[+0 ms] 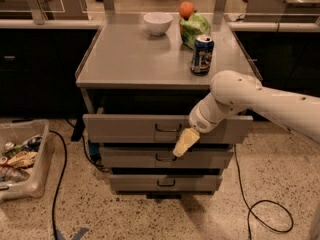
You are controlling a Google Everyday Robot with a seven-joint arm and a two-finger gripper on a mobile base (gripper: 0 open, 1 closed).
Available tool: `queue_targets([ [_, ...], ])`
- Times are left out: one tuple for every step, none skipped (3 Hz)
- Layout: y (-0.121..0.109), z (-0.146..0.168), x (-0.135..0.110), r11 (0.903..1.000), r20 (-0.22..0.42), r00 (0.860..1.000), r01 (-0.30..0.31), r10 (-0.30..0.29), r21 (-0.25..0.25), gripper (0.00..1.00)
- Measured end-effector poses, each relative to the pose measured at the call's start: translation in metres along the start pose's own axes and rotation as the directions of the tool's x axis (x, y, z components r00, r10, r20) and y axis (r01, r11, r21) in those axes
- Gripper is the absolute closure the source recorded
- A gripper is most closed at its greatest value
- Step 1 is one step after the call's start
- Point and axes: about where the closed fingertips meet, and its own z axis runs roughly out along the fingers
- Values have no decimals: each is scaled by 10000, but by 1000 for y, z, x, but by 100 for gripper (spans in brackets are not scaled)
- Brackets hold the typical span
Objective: Open top drawer
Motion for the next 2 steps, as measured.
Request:
queue_targets([
  [0,0,0,10000,0,10000,0,0,0,0],
  [4,2,-2,9994,499,9987,-95,111,-335,0],
])
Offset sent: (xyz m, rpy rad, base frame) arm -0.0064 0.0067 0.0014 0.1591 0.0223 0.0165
